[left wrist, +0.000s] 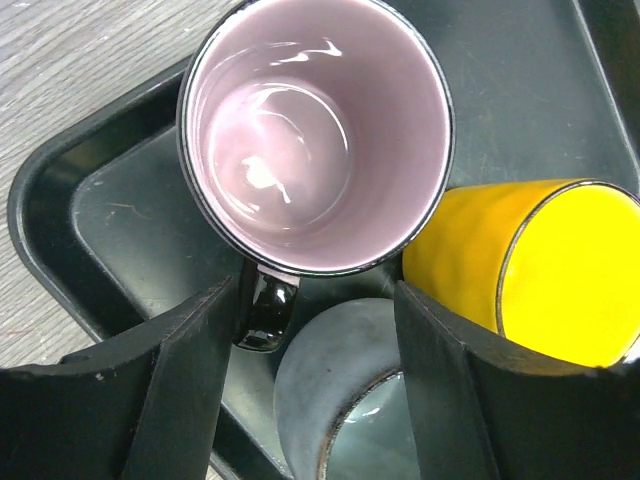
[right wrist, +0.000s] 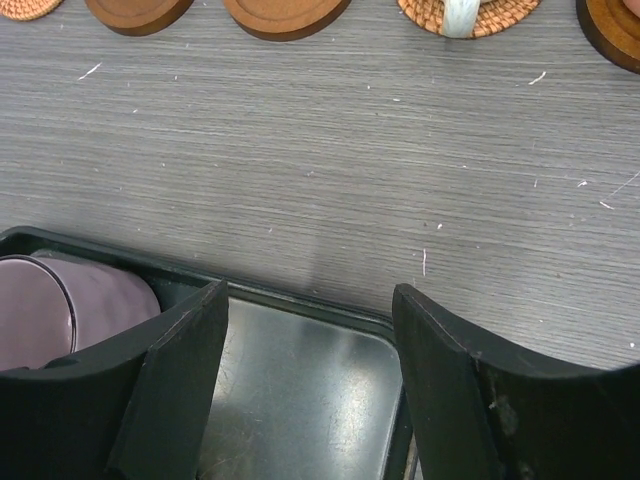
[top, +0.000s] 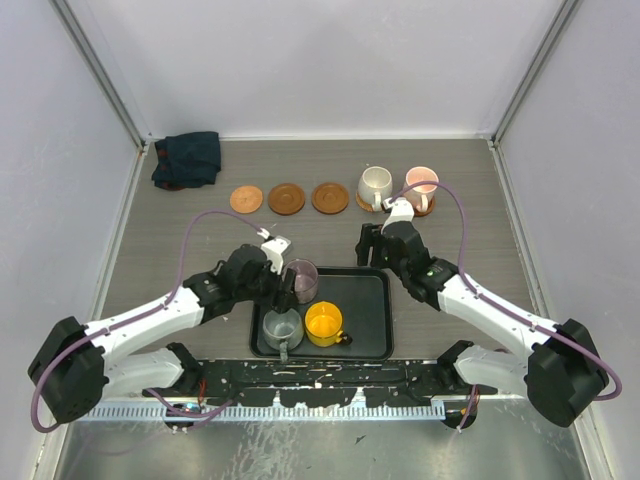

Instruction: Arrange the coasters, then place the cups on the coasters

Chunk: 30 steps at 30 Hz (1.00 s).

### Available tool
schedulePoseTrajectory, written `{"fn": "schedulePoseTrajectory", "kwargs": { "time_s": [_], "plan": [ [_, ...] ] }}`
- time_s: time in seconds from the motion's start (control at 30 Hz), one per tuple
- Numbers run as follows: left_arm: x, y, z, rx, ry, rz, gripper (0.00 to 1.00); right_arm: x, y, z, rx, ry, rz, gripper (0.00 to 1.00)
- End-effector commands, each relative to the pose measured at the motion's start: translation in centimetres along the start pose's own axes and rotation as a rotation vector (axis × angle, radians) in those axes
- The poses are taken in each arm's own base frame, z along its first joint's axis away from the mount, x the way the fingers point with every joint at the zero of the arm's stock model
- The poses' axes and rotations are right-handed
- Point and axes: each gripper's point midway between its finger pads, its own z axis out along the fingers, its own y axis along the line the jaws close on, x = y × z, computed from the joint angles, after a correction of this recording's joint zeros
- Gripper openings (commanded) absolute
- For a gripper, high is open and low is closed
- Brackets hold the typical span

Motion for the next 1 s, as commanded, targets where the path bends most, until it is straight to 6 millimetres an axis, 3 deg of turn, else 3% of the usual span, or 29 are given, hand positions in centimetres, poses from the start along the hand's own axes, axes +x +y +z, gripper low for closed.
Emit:
{"fn": "schedulePoseTrajectory", "kwargs": {
  "time_s": [0.0,0.13,0.67,0.97],
  "plan": [
    [-0.4,-1.2,-0.4,0.04,0.012,0.047,0.64,-1.4,1.1,0.0,-0.036,-0.053,0.024,0.71],
    [-0.2,-0.1,0.1,-0.019,0.031,0.048,0.57,-1.2,1.1,0.1,-0.039,-0.048,0.024,0.71],
    [1.0,0.7,2.2,-0.052,0.097,0.075,0.4,-0.6,1.6,0.6,-0.05,-0.024,0.016,0.71],
    [-0.6,1.1,1.9,-0.096,0.016,0.065,0.3,0.1,1.8,1.0,-0.058,-0.011,0.017,0.71]
  ]
}}
